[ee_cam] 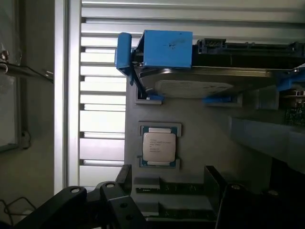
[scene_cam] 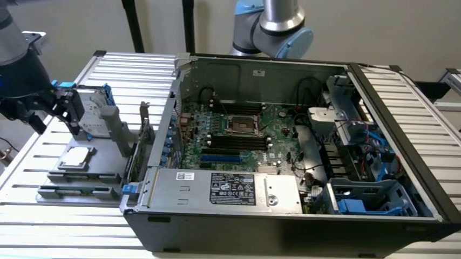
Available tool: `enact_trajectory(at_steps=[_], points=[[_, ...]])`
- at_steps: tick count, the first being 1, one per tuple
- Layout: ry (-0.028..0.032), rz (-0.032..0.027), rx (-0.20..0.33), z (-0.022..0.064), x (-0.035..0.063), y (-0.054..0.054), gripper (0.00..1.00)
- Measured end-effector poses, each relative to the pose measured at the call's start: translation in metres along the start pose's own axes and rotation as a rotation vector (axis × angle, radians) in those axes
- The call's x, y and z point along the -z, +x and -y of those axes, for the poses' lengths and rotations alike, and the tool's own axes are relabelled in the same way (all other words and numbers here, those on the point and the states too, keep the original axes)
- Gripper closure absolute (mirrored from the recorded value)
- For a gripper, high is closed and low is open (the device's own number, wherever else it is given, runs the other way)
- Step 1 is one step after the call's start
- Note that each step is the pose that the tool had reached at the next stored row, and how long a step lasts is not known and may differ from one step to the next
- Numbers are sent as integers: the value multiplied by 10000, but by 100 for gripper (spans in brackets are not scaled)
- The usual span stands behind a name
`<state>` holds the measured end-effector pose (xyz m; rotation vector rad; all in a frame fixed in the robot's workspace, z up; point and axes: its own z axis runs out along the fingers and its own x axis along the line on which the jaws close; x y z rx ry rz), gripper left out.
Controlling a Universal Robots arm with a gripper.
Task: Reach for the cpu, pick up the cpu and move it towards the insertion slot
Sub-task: 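Pick up the cpu and move it towards the insertion slot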
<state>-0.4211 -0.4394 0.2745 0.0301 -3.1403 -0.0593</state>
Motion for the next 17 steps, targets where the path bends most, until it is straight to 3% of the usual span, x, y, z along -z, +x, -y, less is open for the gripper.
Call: enact_trajectory(at_steps=[17], points=[[0,-1,1,53,-306,1,29]])
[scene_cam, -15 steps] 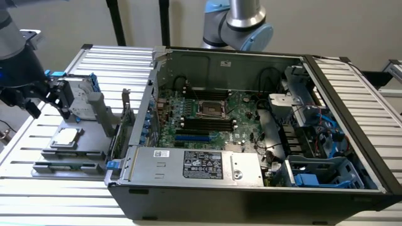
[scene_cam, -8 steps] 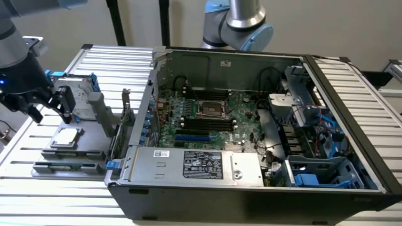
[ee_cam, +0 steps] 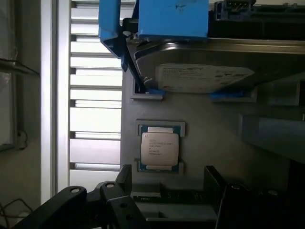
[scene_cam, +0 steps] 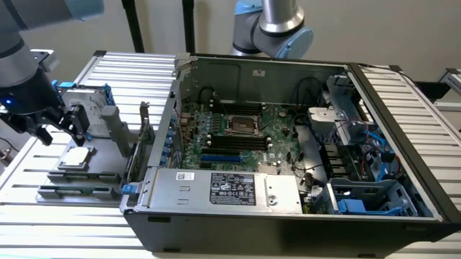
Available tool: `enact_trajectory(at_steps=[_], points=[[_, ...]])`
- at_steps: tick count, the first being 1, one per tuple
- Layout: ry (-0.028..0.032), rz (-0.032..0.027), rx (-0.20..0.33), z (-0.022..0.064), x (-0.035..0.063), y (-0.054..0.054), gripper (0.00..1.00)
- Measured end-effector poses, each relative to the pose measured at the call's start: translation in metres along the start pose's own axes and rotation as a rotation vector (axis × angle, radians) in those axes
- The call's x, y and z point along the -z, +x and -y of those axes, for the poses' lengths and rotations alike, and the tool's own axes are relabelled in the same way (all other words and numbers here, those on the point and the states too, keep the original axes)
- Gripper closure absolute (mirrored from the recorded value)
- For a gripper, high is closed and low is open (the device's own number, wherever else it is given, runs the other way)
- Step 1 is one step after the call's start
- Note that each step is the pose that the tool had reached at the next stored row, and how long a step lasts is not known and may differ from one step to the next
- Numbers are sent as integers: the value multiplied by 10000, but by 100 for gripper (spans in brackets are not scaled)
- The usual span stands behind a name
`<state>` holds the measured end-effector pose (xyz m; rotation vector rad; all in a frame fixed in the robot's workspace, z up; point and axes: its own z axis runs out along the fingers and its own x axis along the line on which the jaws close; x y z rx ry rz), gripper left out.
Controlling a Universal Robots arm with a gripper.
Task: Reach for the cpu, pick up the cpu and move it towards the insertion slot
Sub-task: 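Pick up the cpu and move it towards the insertion slot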
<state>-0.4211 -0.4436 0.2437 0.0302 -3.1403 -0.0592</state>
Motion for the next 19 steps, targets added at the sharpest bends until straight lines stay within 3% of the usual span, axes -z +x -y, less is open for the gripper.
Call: enact_trajectory(at_steps=[19], points=[[13,-1,0,4,-347,29,29]])
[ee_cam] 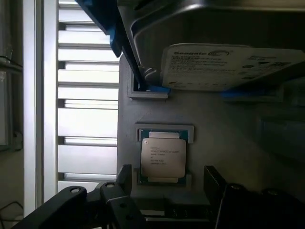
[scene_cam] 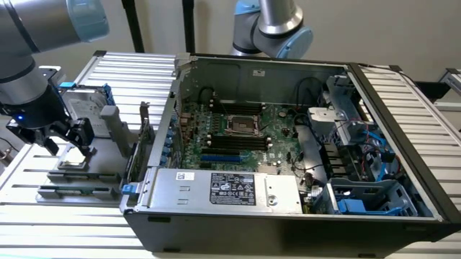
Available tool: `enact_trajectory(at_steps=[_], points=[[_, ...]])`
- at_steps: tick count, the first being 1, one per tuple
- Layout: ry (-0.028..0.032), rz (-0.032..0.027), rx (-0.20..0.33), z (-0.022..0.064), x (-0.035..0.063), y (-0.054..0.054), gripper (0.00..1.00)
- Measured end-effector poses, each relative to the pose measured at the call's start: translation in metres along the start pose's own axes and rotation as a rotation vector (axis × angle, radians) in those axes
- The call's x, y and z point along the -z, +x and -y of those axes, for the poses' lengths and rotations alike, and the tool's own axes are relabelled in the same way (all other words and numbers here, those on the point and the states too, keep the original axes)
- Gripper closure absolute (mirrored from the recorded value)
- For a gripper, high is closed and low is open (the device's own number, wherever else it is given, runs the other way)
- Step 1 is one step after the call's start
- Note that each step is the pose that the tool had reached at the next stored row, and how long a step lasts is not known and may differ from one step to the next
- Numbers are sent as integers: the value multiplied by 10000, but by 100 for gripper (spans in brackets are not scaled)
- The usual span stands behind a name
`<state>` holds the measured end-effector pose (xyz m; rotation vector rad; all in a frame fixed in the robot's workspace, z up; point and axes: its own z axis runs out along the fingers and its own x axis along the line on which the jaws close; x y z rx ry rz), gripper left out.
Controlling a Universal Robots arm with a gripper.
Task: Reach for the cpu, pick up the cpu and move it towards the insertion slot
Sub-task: 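Pick up the cpu and move it towards the insertion slot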
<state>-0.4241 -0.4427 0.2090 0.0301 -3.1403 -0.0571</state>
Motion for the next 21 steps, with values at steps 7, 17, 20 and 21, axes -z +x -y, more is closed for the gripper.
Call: enact_trajectory(at_steps=[7,17,20,21], points=[[0,-63,-2,-15,-66,1,29],[-1,-81,-3,-52,-104,7,29],[-1,-79,-3,-70,-122,7,29],[-1,-80,-3,-72,-130,8,29]])
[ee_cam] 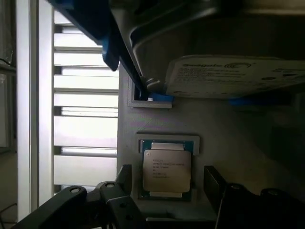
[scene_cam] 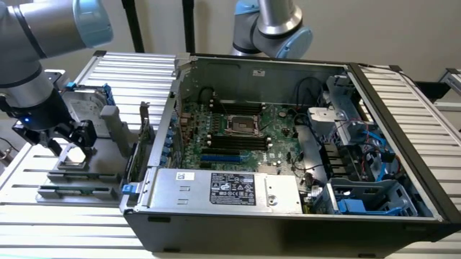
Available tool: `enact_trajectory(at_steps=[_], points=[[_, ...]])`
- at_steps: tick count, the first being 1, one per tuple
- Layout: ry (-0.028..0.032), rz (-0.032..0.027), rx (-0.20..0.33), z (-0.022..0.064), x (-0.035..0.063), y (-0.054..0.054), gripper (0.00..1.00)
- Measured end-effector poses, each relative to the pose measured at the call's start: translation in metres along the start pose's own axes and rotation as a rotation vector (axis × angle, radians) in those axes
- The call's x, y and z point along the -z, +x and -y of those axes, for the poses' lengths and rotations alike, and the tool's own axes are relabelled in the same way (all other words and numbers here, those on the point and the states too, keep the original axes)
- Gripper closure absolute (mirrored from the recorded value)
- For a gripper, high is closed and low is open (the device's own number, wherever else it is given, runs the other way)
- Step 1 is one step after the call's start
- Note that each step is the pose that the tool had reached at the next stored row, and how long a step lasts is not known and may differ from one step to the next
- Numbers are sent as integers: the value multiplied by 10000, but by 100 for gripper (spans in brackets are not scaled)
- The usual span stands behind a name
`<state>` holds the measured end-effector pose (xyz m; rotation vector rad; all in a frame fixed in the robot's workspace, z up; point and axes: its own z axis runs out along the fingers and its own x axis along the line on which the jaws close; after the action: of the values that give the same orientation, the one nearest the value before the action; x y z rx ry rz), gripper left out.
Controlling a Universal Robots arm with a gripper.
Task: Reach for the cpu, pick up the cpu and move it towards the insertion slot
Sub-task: 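Pick up the cpu and move it towards the insertion slot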
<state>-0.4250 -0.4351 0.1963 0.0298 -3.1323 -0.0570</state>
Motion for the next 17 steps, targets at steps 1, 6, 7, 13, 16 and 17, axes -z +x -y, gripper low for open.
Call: enact_trajectory(at_steps=[1,6,7,13,16,17], points=[[3,-4,1,0,-7,1,29],[12,-17,-1,0,-47,5,29],[11,-19,0,1,-55,5,29],[15,-42,-2,0,-85,4,29],[16,-73,-2,-2,-92,4,29],[18,-83,-3,-4,-94,4,29]])
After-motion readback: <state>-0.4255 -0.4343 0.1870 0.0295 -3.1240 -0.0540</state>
